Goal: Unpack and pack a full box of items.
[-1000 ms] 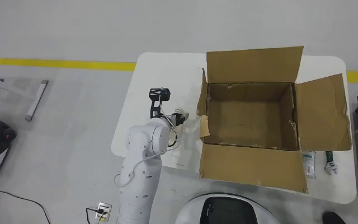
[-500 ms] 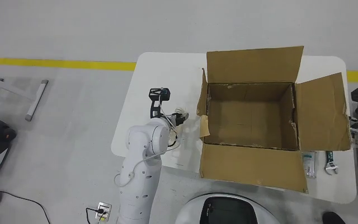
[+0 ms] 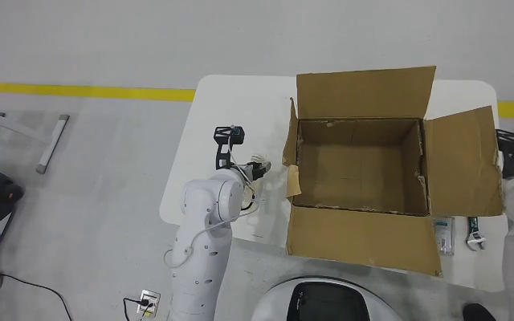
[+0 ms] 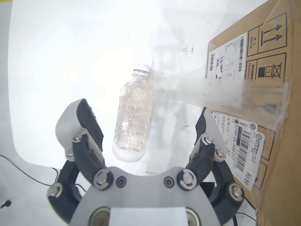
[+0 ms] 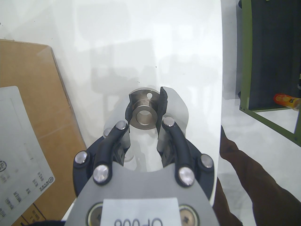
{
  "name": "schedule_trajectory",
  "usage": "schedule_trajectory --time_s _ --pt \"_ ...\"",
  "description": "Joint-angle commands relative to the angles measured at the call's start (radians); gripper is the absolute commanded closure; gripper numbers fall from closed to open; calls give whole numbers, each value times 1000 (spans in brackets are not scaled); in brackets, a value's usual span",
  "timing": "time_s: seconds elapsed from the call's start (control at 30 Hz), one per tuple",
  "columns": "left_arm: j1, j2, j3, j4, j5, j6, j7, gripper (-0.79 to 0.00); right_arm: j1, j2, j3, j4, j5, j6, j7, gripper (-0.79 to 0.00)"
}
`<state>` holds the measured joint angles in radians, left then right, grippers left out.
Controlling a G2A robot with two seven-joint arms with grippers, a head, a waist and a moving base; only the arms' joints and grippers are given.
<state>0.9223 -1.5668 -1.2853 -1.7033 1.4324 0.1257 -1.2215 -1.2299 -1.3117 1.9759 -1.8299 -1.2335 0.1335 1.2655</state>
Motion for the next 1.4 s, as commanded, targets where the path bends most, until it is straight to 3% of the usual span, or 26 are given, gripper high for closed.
schedule_trajectory --time_s 0.0,0.03,0.07,0.13,0.33,0.37,0.4,0.43,0.63,0.73,1.1,1.2,1.37 --pt "0 0 0 0 0 0 0 -785 -3 2 -2 -1 5 -1 1 -357" --pt "0 0 0 0 0 0 0 -785 -4 3 -1 -3 10 -2 0 -382" --pt "0 0 0 0 0 0 0 -785 -8 4 0 -8 21 -5 -3 -542" --pt "0 0 0 0 0 0 0 -785 -16 6 10 -17 45 -6 -6 -763" --pt "0 0 0 0 0 0 0 -785 -63 8 96 -79 207 16 -56 -785" --pt "0 0 0 0 0 0 0 -785 -80 7 120 -90 265 13 -67 -462" --pt "0 0 0 0 0 0 0 -785 -98 5 152 -107 324 16 -85 -191" --pt "0 0 0 0 0 0 0 -785 -123 4 178 -127 362 15 -102 0" --pt "0 0 0 0 0 0 0 -785 -251 -6 272 -249 537 4 -236 0" --pt "0 0 0 0 0 0 0 -785 -292 -8 290 -270 680 -33 -201 0" --pt "0 0 0 0 0 0 0 -785 -292 -8 290 -270 680 -33 -201 0" --pt "0 0 0 0 0 0 0 -785 -304 -14 286 -269 683 -19 -351 0" --pt "0 0 0 0 0 0 0 -785 -365 -32 283 -309 635 -75 -733 0"
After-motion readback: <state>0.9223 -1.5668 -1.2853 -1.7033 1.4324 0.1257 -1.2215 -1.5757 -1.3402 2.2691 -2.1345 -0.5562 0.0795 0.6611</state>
